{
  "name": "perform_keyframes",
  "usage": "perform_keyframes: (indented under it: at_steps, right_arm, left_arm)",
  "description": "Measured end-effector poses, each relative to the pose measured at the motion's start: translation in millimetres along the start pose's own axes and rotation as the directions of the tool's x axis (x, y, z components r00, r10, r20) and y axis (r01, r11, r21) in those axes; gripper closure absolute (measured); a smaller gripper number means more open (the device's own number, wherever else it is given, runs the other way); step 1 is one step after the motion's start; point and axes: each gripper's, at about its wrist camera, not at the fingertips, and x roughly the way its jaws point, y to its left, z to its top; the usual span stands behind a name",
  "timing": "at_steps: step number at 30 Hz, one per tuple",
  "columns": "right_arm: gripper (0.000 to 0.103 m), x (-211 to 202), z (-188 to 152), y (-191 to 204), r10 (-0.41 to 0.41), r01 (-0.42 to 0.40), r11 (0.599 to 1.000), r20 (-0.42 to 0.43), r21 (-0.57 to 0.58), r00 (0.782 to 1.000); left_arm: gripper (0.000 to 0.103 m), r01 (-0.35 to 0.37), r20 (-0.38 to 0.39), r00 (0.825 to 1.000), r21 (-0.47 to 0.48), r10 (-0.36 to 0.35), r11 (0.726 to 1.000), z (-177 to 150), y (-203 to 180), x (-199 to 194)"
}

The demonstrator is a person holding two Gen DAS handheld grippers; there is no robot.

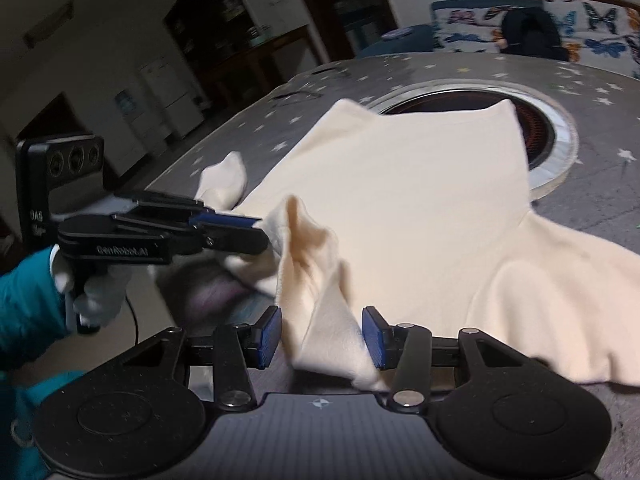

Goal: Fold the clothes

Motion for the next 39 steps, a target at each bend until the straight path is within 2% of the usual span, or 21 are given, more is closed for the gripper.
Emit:
perform_keyframes:
  at_steps: [10, 14, 17, 19, 23, 26, 29, 34, 38, 39]
  right_arm:
    - [0.050, -12, -3, 15, 0.013, -0.017, 0.997, -0.050, -0.074, 0.999]
    - [0.050, -21, 5, 19, 0.035, -0.036, 0.996, -0.006, -0.082, 0.999]
    - [0.050, -19, 13, 21, 0.006, -0.004, 0.997, 0.035, -0.083, 0.999]
    - [0.050, -12, 17, 20, -0.037, 0.041, 0.995, 0.048, -0.089, 0.998]
    - [0.049, 8, 17, 23, -0.125, 0.130, 0.985, 0.046, -0.118, 0.991]
    - [0.048, 20, 10, 30, -0.161, 0.165, 0.971, 0.035, -0.173, 0.986]
    - [0.041, 22, 2, 35, -0.182, 0.186, 0.958, 0.040, -0.217, 0.983]
    - [0.031, 14, -12, 39, -0.203, 0.212, 0.942, 0.063, -0.261, 0.977]
    - [0.018, 12, -22, 37, -0.200, 0.205, 0.938, 0.045, -0.280, 0.979]
    - [0.017, 11, -23, 37, -0.194, 0.199, 0.940, 0.043, -0.278, 0.980]
  left_arm:
    - [0.092, 0.041, -0.112, 0.993, 0.088, -0.031, 0.995, -36, -13, -15]
    - [0.091, 0.042, -0.099, 0.995, 0.098, -0.032, 0.994, -36, -13, -23]
    - [0.090, 0.017, -0.069, 0.998, 0.097, -0.010, 0.995, -31, -10, -31]
    - [0.084, -0.006, -0.040, 0.999, 0.092, 0.010, 0.996, -26, -8, -38]
    - [0.065, -0.049, 0.021, 0.999, 0.060, 0.048, 0.997, -15, -5, -45]
    - [0.057, -0.045, 0.039, 0.998, 0.037, 0.044, 0.998, -10, -7, -36]
    - [0.053, -0.029, 0.031, 0.999, 0.038, 0.028, 0.999, -8, -13, -22]
    - [0.045, -0.024, -0.026, 0.999, 0.081, 0.026, 0.996, -15, -23, 2]
    - [0.045, -0.022, -0.056, 0.998, 0.045, 0.024, 0.999, -21, -15, 7]
    - [0.044, -0.022, -0.051, 0.998, 0.036, 0.024, 0.999, -20, -12, 5]
